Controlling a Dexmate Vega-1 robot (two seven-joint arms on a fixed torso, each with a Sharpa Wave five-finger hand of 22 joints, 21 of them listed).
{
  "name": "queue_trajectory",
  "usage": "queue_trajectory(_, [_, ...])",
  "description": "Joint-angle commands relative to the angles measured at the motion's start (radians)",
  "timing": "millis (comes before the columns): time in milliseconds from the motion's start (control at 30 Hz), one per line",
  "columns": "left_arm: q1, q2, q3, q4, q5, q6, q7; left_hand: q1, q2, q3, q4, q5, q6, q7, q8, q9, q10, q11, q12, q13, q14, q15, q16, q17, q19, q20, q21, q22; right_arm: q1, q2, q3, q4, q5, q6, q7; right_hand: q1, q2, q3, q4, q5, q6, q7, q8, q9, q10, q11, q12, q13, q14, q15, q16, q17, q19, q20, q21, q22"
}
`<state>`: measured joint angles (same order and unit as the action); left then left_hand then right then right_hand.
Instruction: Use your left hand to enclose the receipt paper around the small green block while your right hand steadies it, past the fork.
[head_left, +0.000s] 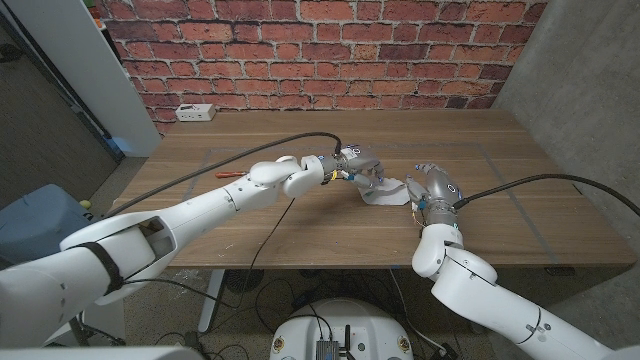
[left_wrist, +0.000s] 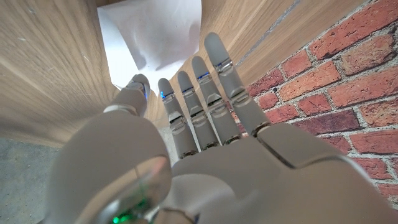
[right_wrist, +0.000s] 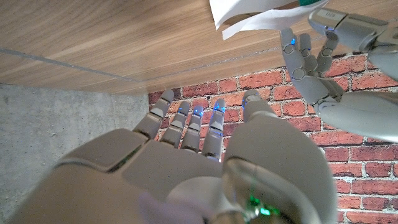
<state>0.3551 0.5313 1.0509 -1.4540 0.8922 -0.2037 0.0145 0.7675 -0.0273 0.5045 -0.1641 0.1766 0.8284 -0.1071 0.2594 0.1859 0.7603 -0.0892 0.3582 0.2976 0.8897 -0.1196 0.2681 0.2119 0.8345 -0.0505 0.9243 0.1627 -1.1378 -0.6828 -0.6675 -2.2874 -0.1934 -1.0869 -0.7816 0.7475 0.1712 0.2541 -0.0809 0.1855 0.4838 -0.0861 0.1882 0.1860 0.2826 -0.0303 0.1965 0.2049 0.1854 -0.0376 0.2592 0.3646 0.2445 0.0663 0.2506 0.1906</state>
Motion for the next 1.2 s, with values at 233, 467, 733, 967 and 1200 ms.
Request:
queue_trajectory(233, [-0.038, -0.049, 0.032, 0.021, 0.058, 0.029, -0.167, 0.024, 0.019, 0.045, 0.007, 0.007, -0.054, 0.012, -0.046, 0.001, -0.029, 0.018, -0.056, -0.039, -0.065, -0.043, -0.045, -0.023, -0.010, 0.009, -0.042, -0.002, -0.051, 0.007, 0.035, -0.008, -0.041, 0.037, -0.002, -0.008, 0.002, 0.005, 0.002, 0.010, 0.001, -0.001, 0.000, 0.000, 0.009, -0.003, 0.009, 0.002, 0.013, -0.026, 0.008, 0.006, -0.002, -0.001, -0.003, 0.003])
queue_trajectory(467, [-0.059, -0.065, 0.053, 0.048, 0.061, 0.018, -0.202, 0.082, 0.027, 0.078, -0.017, 0.011, -0.034, 0.027, -0.049, 0.001, -0.033, 0.018, -0.081, -0.060, -0.074, -0.052, -0.055, -0.031, 0.000, -0.015, -0.061, -0.001, -0.053, 0.008, 0.035, -0.009, -0.056, 0.036, 0.005, -0.009, 0.000, 0.006, 0.001, 0.010, 0.003, -0.002, 0.001, 0.000, 0.016, -0.001, 0.012, 0.002, 0.015, -0.026, 0.009, 0.006, -0.003, 0.003, -0.004, 0.003])
queue_trajectory(733, [-0.070, -0.071, 0.083, 0.054, 0.111, 0.033, -0.206, 0.144, -0.020, 0.044, -0.022, 0.004, 0.002, 0.039, -0.046, 0.003, -0.032, 0.006, -0.099, -0.072, -0.087, -0.074, -0.045, -0.016, 0.007, -0.042, -0.075, 0.002, -0.058, -0.006, 0.039, -0.017, -0.059, 0.044, 0.031, -0.012, -0.002, 0.006, 0.000, 0.010, 0.004, -0.003, 0.002, 0.000, 0.023, -0.001, 0.014, 0.002, 0.020, -0.029, 0.012, 0.006, -0.005, 0.005, -0.004, 0.003])
queue_trajectory(967, [-0.066, -0.070, 0.100, 0.057, 0.157, 0.050, -0.162, 0.284, -0.009, 0.021, -0.020, 0.008, 0.044, 0.065, -0.044, 0.008, -0.016, 0.001, -0.104, -0.069, -0.096, -0.091, -0.020, 0.006, -0.009, -0.095, -0.096, 0.007, -0.059, -0.011, 0.040, -0.019, -0.064, 0.046, 0.044, -0.015, -0.003, 0.005, 0.000, 0.010, 0.005, -0.004, 0.002, 0.000, 0.033, -0.002, 0.018, 0.002, 0.027, -0.027, 0.016, 0.006, -0.005, 0.006, -0.005, 0.003])
queue_trajectory(1200, [-0.059, -0.075, 0.095, 0.079, 0.145, 0.048, -0.111, 0.558, 0.060, -0.020, -0.017, -0.005, 0.260, 0.219, -0.001, 0.027, 0.032, 0.010, -0.065, 0.008, -0.026, -0.098, 0.075, 0.084, 0.004, -0.164, -0.069, 0.017, -0.062, -0.016, 0.043, -0.021, -0.068, 0.053, 0.053, -0.017, -0.003, 0.006, -0.001, 0.010, 0.007, -0.005, 0.003, 0.000, 0.038, 0.000, 0.019, 0.002, 0.028, -0.028, 0.017, 0.006, -0.005, 0.008, -0.005, 0.003])
